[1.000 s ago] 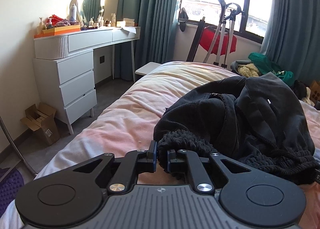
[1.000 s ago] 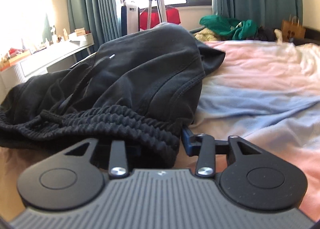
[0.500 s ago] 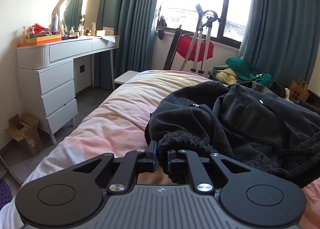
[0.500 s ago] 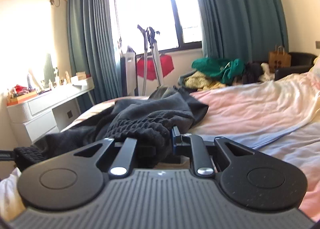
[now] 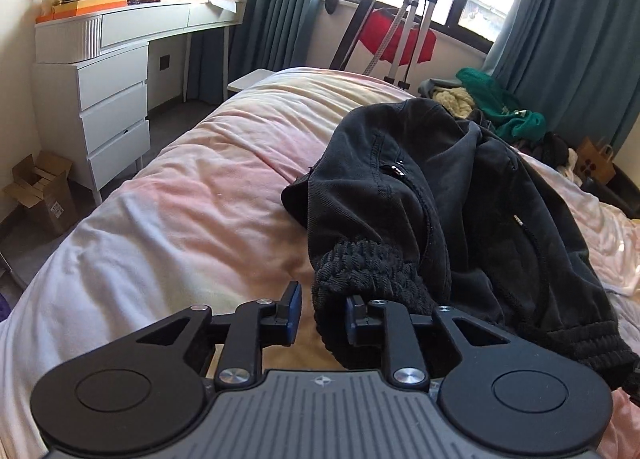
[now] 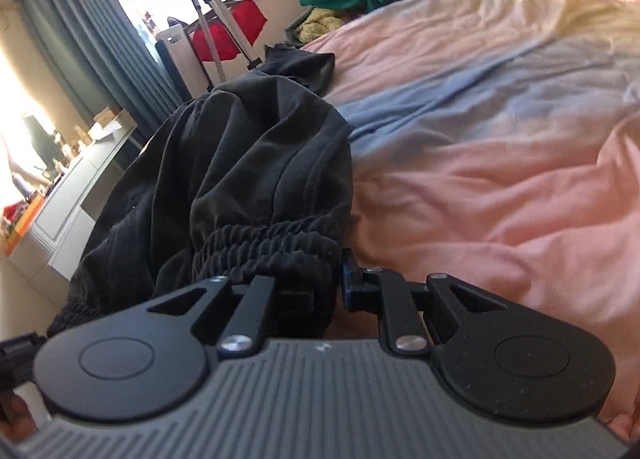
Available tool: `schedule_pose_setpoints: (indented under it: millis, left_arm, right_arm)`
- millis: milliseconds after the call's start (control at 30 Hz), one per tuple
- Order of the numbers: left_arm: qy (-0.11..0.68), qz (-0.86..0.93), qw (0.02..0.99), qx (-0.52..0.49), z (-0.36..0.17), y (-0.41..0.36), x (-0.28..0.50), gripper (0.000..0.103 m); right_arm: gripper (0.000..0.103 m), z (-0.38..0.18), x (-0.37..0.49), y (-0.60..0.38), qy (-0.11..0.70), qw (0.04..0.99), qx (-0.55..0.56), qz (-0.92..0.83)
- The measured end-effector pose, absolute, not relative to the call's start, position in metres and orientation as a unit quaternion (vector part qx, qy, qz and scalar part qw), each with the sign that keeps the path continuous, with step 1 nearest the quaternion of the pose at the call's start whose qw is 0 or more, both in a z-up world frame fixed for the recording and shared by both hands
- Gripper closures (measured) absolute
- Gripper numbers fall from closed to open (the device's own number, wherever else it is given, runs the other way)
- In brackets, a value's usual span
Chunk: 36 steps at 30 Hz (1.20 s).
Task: Fold clothes
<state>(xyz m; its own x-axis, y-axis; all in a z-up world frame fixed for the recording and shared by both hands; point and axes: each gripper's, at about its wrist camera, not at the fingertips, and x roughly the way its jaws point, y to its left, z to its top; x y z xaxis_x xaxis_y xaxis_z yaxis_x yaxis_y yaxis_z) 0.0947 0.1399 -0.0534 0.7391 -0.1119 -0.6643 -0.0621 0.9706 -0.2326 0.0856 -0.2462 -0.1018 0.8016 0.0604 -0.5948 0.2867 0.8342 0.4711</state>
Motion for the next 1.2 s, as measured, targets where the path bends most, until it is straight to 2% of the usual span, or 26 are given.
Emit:
schedule_pose_setpoints:
  millis: [33,67,200,333,600,733,800,867,933,1033,1200]
  left_arm:
    - [0.362,-0.021,0.922,-0.136,-0.053,0.142,0.089,0.056]
    - [0.364,-0.028,0.918,-0.153,-0.052,0.144,0.083,0.052]
    - [0.354,-0.077,0.900,-0.243,-0.049,0.156,0.054,0.046]
    - [0.334,-0.141,0.871,-0.333,-0.049,0.165,0.047,0.032]
    - [0.369,-0.139,0.807,-0.438,-0.102,0.151,0.106,0.030]
    - [0.341,-0.074,0.823,-0.448,-0.110,0.157,0.129,0.035]
    - [0.336,-0.054,0.819,-0.462,-0.114,0.163,0.140,0.052]
    - [0.346,-0.041,0.818,-0.457,-0.113,0.167,0.152,0.080]
    - [0.359,-0.038,0.826,-0.433,-0.107,0.171,0.163,0.090]
    - [0.354,-0.034,0.845,-0.400,-0.085,0.178,0.176,0.094]
    - [0.304,-0.027,0.892,-0.334,-0.001,0.208,0.201,0.095]
  right_arm:
    - [0.088,-0.104,0.085,-0.249,0.311,0.901,0.296,-0.063]
    - [0.088,-0.107,0.084,-0.251,0.313,0.895,0.311,-0.063]
    - [0.088,-0.106,0.079,-0.248,0.311,0.892,0.321,-0.060]
    - [0.087,-0.102,0.077,-0.247,0.306,0.900,0.304,-0.061]
    - [0.087,-0.098,0.078,-0.238,0.300,0.915,0.259,-0.073]
    - [0.087,-0.100,0.079,-0.232,0.304,0.921,0.230,-0.078]
    - [0.087,-0.101,0.078,-0.230,0.305,0.922,0.225,-0.076]
    - [0.088,-0.101,0.075,-0.228,0.303,0.924,0.223,-0.074]
    - [0.089,-0.096,0.069,-0.223,0.288,0.931,0.215,-0.066]
    - [0.089,-0.088,0.061,-0.208,0.275,0.938,0.208,-0.045]
    - [0.088,-0.074,0.049,-0.169,0.261,0.947,0.185,0.011]
